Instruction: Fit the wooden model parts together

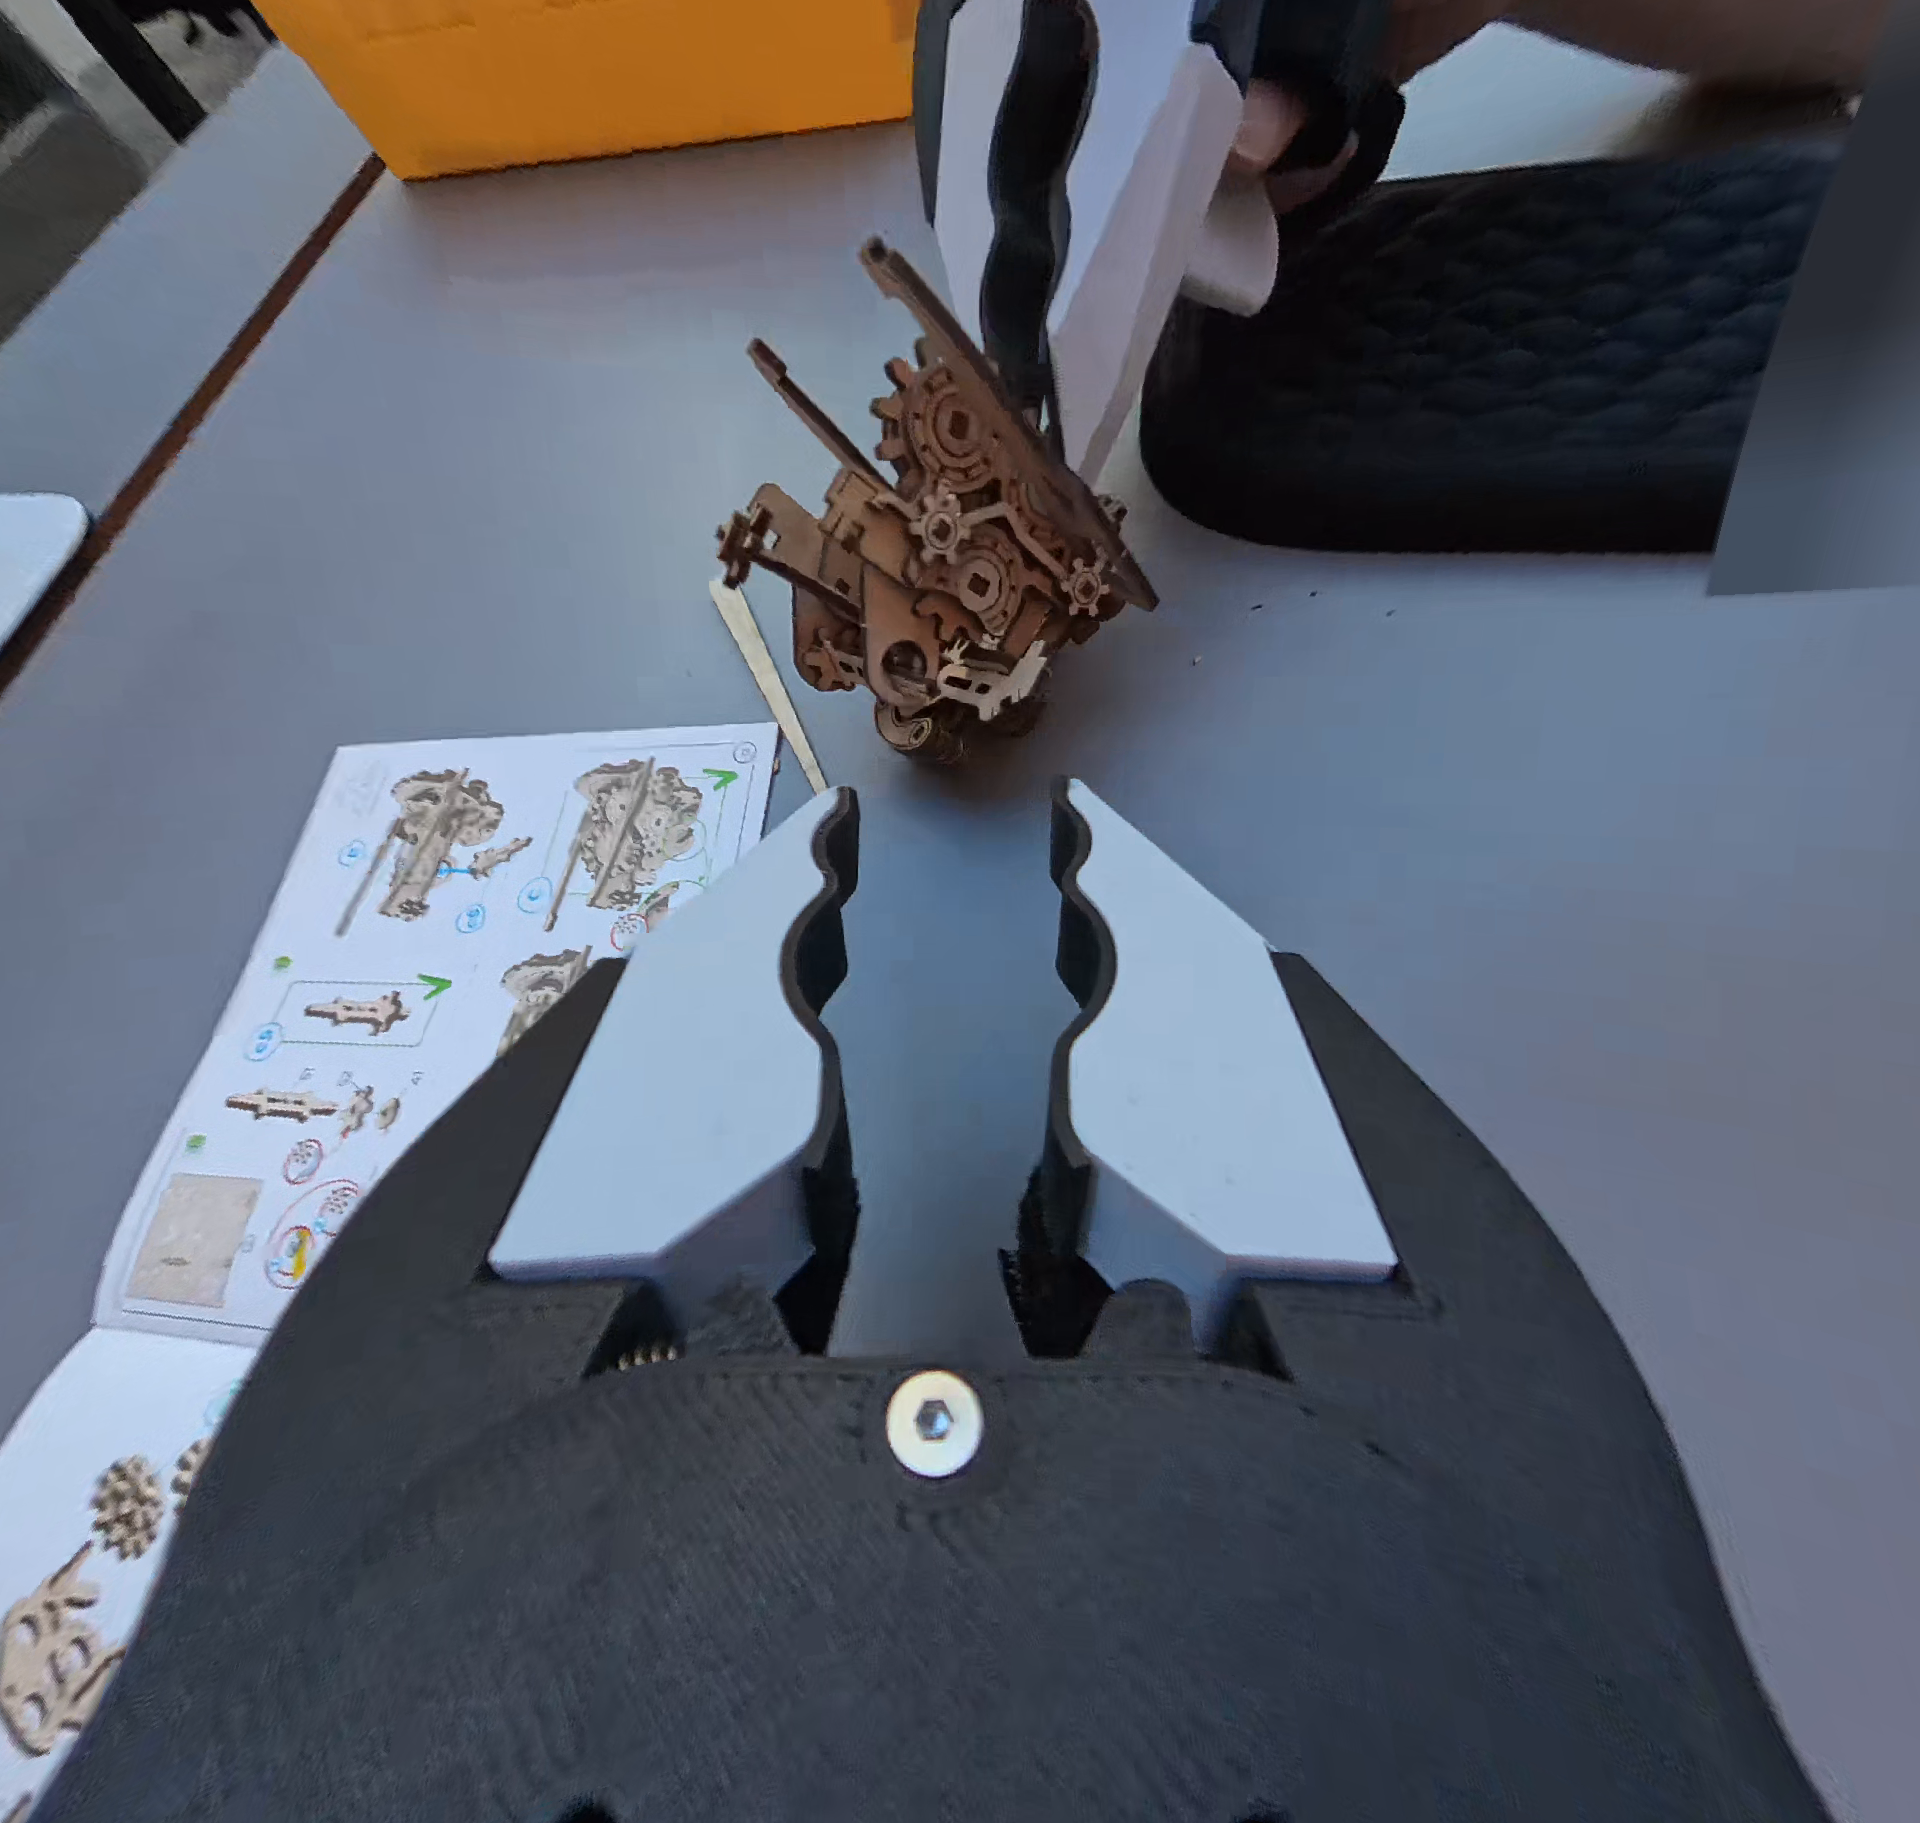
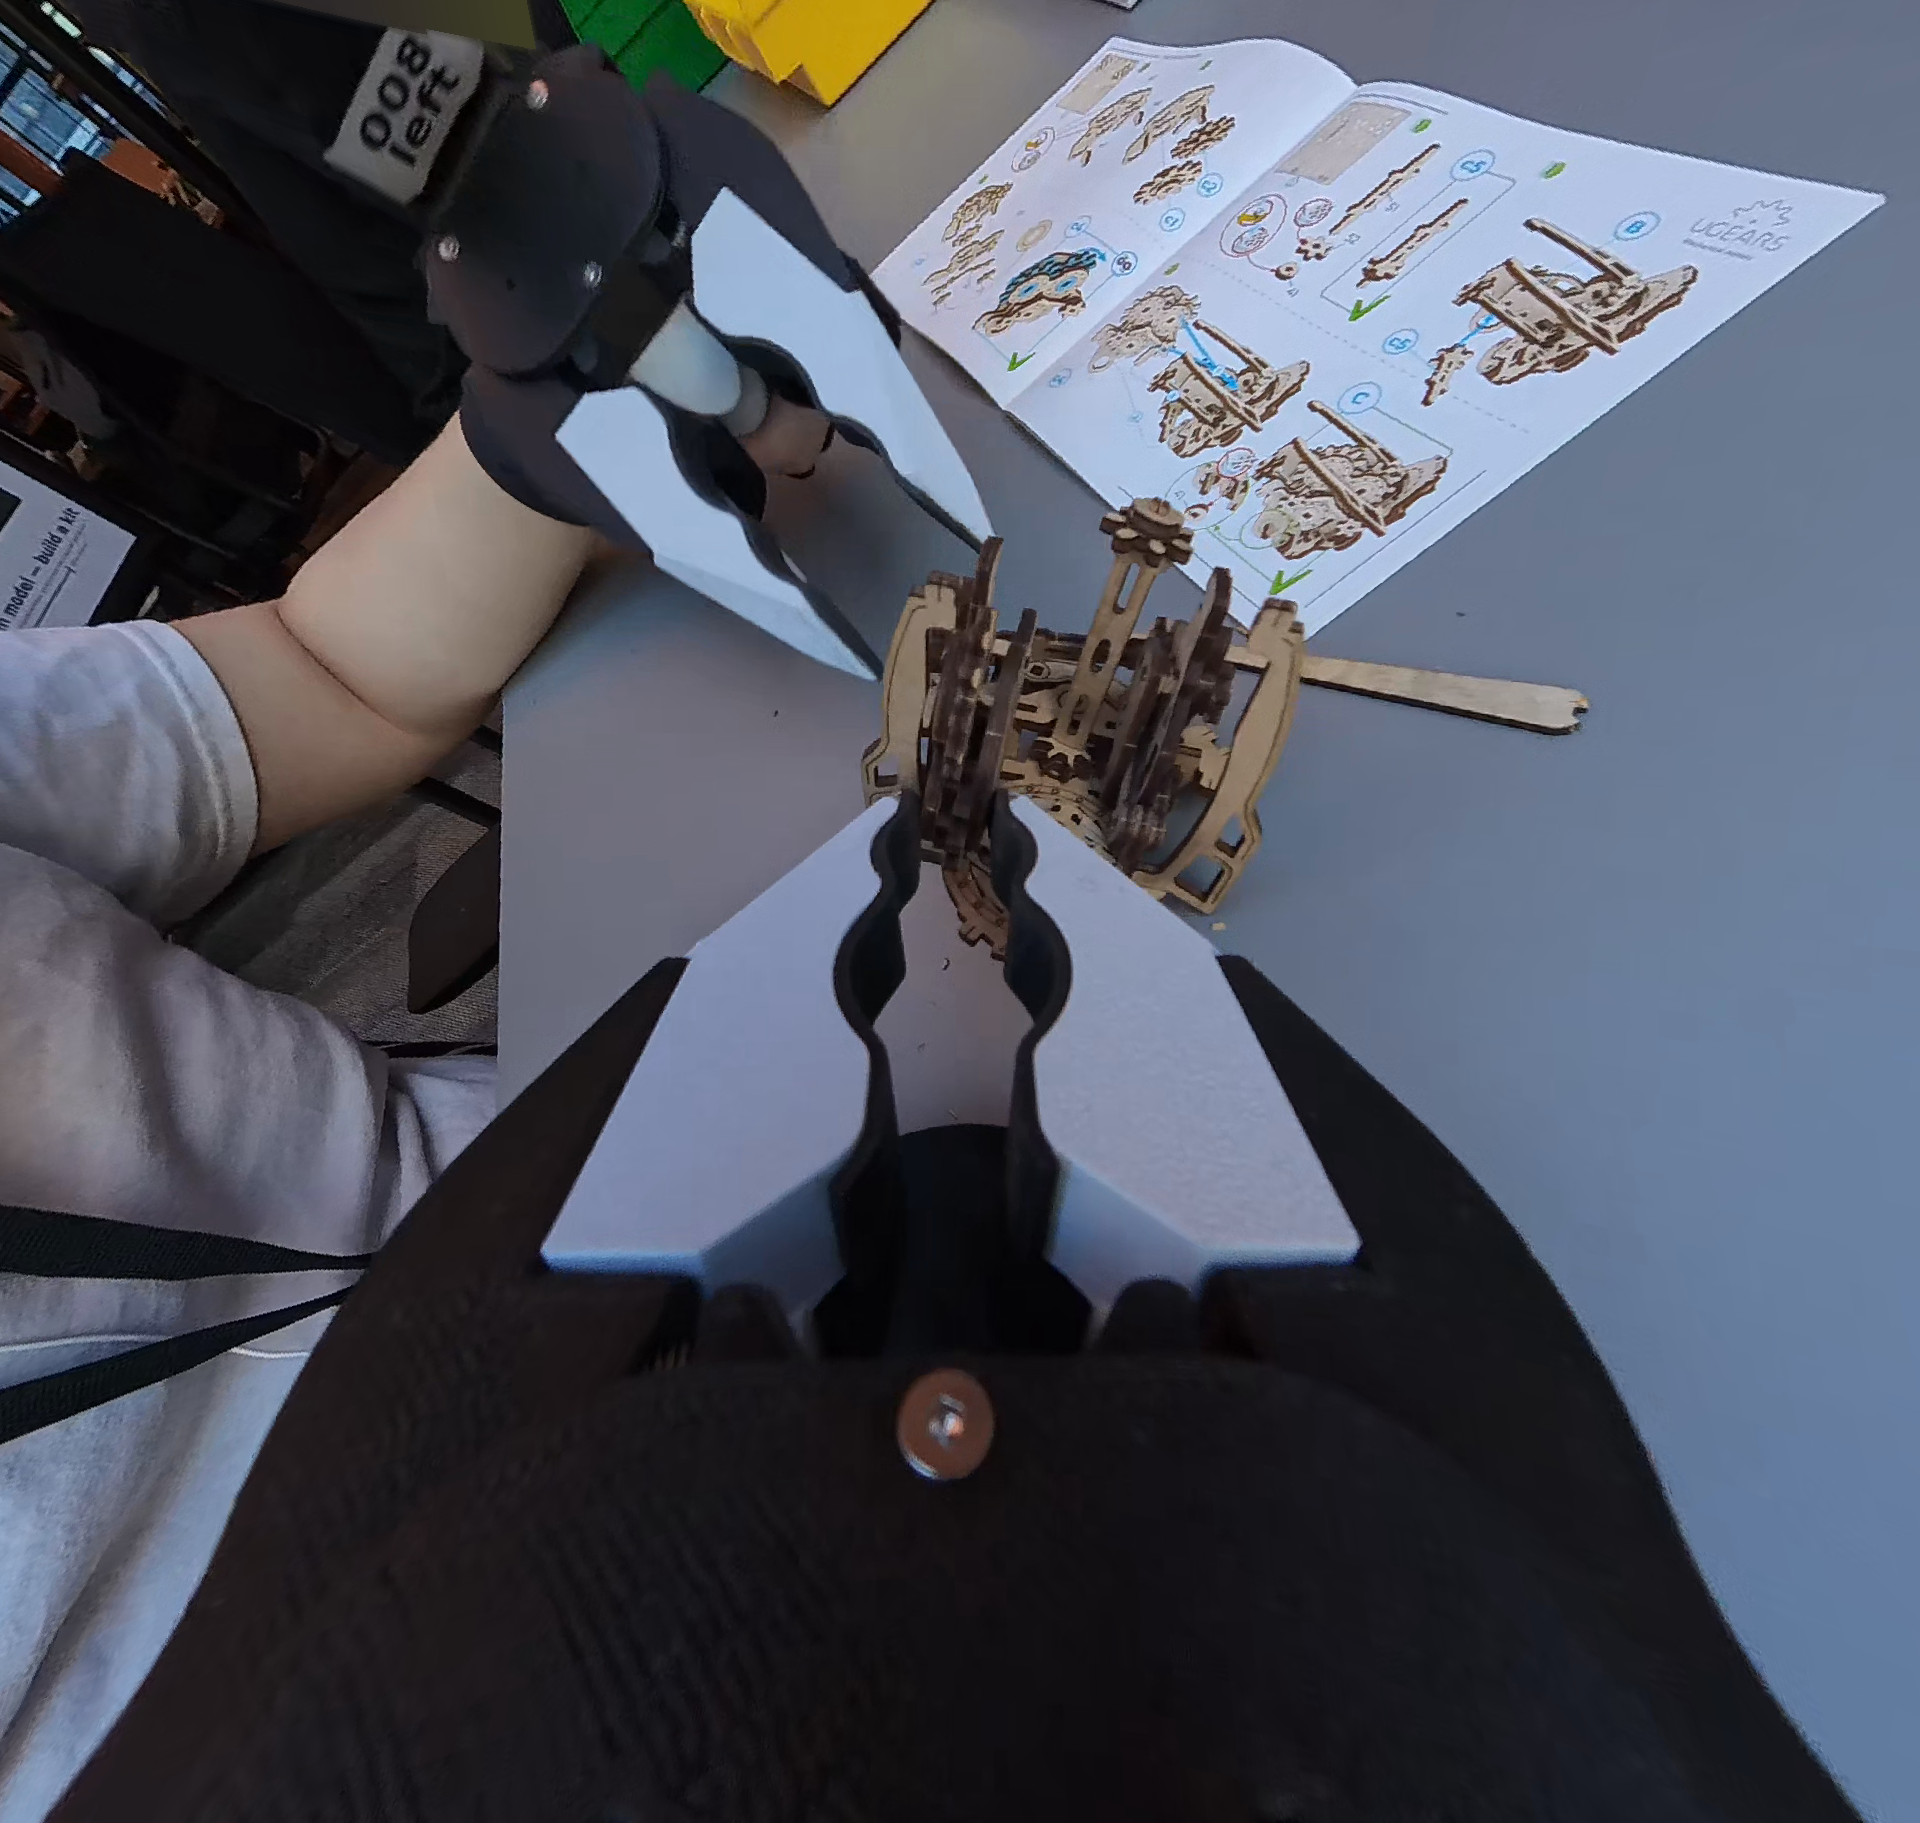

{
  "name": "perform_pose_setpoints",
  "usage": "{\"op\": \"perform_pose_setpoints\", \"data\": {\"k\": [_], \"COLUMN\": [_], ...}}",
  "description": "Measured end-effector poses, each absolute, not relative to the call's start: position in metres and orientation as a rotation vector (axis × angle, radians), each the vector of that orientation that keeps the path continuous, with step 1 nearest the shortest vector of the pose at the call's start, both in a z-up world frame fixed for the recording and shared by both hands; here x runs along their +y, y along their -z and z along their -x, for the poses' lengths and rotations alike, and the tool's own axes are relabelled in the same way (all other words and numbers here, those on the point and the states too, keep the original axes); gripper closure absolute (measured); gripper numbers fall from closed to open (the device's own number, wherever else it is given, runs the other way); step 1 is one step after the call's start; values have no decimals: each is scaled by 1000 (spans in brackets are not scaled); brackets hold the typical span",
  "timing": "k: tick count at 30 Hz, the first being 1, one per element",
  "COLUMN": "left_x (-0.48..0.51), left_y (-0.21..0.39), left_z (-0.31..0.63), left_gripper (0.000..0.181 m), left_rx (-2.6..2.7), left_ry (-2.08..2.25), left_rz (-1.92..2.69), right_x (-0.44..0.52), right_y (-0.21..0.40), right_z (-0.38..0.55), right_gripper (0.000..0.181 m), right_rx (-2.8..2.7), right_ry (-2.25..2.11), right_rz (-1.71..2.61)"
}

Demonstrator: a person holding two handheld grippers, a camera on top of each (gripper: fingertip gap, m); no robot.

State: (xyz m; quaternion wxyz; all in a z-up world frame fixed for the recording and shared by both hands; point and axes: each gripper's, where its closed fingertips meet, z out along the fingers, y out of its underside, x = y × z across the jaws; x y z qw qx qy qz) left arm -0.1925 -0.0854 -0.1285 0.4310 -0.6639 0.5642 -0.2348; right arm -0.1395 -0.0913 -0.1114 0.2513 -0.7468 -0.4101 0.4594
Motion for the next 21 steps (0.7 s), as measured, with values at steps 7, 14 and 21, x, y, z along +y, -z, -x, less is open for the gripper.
{"op": "perform_pose_setpoints", "data": {"k": [7,14,21], "left_x": [-82,-85,-81], "left_y": [131,124,131], "left_z": [176,166,163], "left_gripper": [147,161,159], "left_rx": [1466,1504,1525], "left_ry": [170,-10,-107], "left_rz": [1325,1072,1039], "right_x": [-88,-84,-83], "right_y": [111,110,110], "right_z": [139,138,138], "right_gripper": [170,170,170], "right_rx": [-1068,-1030,-1025], "right_ry": [-1304,-1374,-1390], "right_rz": [2044,2072,2083]}}
